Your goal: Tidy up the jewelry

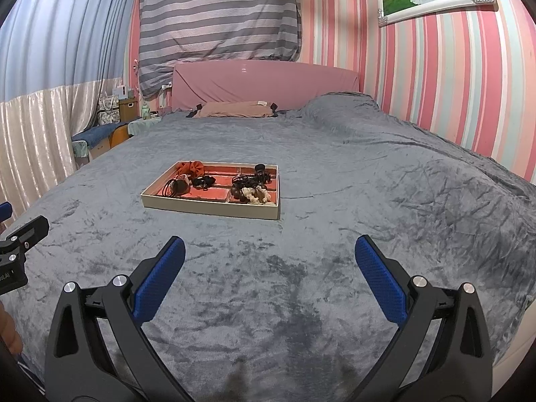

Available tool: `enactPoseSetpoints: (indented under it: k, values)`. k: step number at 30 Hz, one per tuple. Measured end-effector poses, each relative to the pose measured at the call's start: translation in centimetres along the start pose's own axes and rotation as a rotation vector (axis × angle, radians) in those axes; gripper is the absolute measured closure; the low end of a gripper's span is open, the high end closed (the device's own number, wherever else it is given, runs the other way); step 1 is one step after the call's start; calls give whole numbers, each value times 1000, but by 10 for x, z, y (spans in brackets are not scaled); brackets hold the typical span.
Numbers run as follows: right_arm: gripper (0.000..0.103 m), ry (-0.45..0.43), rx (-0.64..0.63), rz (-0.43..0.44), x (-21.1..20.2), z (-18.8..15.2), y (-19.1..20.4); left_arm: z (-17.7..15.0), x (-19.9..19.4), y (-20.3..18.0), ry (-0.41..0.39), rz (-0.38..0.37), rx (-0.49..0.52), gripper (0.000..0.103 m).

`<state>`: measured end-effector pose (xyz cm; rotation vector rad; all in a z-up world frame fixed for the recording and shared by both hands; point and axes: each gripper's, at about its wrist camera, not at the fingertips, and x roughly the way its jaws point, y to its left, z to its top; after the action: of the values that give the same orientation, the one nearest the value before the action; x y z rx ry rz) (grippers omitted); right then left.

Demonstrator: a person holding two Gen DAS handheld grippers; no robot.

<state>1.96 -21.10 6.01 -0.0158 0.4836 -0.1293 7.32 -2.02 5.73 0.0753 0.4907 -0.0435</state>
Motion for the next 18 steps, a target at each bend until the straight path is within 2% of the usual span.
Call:
enactPoseSetpoints:
  k: [18]
  values:
    - [4,9,1,3,4,-4,2,-2,3,1,2,5,-1,4]
